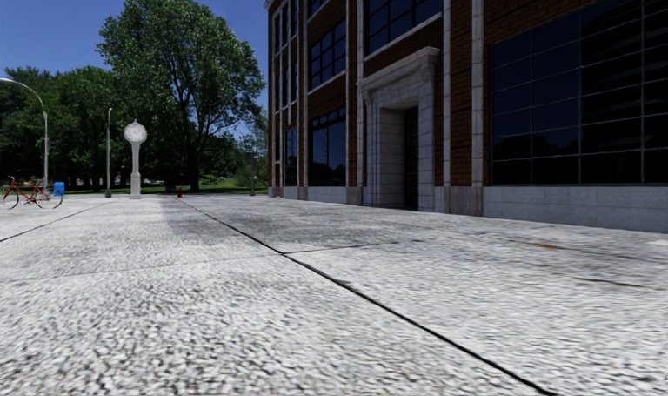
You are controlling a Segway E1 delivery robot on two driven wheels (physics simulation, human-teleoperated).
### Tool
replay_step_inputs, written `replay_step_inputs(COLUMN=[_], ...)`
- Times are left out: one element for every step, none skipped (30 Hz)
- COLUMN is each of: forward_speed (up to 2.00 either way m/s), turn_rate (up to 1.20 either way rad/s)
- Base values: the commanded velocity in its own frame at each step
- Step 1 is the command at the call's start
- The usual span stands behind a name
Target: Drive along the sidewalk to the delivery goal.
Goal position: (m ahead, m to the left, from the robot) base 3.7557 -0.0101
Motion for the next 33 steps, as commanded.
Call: replay_step_inputs(forward_speed=[1.95, 1.95, 1.95, 1.95, 1.95, 1.95, 1.95, 1.95, 1.95, 1.95, 1.95, 1.95, 1.95, 1.95, 1.95, 1.95, 1.95, 1.95, 1.95, 1.95, 1.95, 1.95, 1.95, 1.95, 1.95, 1.95, 1.95, 1.95, 1.95, 1.95, 1.95, 1.95, 1.94], turn_rate=[0.0, 0.0, 0.0, 0.0, 0.0, 0.0, 0.0, 0.0, 0.0, 0.0, 0.0, 0.0, 0.0, 0.0, 0.0, 0.0, 0.0, 0.0, 0.0, 0.0, 0.0, 0.0, 0.0, 0.0, 0.0, 0.0, 0.0, 0.0, 0.0, 0.0, 0.0, 0.0, -0.07])
